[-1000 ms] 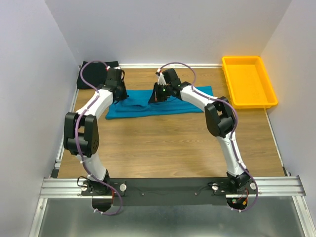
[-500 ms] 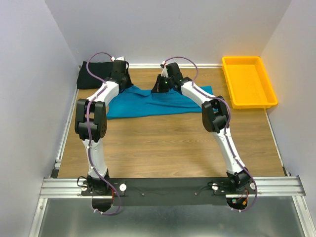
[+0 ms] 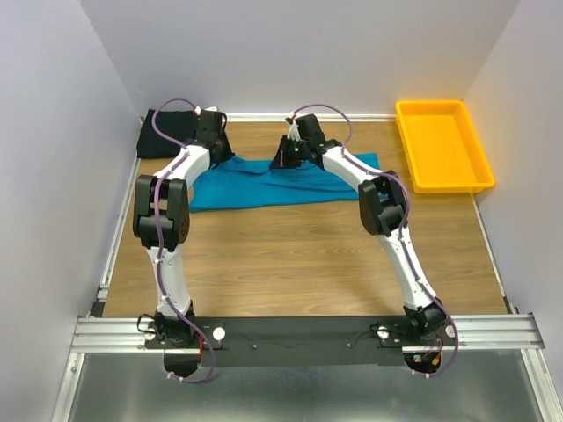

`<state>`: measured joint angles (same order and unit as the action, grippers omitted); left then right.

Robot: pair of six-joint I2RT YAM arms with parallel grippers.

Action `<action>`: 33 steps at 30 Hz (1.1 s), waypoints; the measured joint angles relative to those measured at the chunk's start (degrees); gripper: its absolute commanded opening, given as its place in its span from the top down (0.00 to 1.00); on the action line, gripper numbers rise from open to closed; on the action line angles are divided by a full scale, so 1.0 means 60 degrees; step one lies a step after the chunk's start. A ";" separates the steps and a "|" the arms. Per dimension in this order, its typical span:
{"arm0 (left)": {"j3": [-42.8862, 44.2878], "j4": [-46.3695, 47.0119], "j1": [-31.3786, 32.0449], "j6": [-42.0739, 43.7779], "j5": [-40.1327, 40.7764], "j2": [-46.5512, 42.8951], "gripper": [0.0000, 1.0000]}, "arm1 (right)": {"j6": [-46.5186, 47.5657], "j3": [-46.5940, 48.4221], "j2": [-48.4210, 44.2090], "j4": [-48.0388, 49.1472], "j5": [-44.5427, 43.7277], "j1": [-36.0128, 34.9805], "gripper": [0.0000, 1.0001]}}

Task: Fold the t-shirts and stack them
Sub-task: Fold the tshirt

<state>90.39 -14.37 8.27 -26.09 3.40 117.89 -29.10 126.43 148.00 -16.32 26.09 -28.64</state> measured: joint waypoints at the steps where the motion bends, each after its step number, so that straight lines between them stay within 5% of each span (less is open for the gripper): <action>1: 0.0004 -0.0109 -0.0033 -0.0018 0.0000 0.0000 1.00 | 0.0004 -0.0080 0.0000 0.0000 0.0018 0.0000 0.99; 25: 0.1271 -0.2138 -0.0368 0.0310 0.0000 0.1472 0.97 | 0.0106 -0.0681 -0.0098 0.0004 0.0095 0.0000 0.99; 27: 0.1271 -0.2127 -0.0368 0.0313 0.0007 0.1483 0.85 | 0.0106 -0.0681 -0.0098 -0.0004 0.0095 0.0000 0.95; 31: 0.1271 -0.2087 -0.0368 0.0310 0.0051 0.1483 0.57 | 0.0175 -0.0681 -0.0098 -0.0004 0.0080 0.0000 0.64; 33: 0.1271 -0.2004 -0.0361 0.0237 0.0080 0.1479 0.41 | 0.0248 -0.0681 -0.0127 -0.0007 0.0055 0.0000 0.57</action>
<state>98.02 -26.39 6.11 -24.67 3.88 126.76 -27.62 122.34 147.24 -16.36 26.41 -28.64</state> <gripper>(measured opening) 0.418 0.337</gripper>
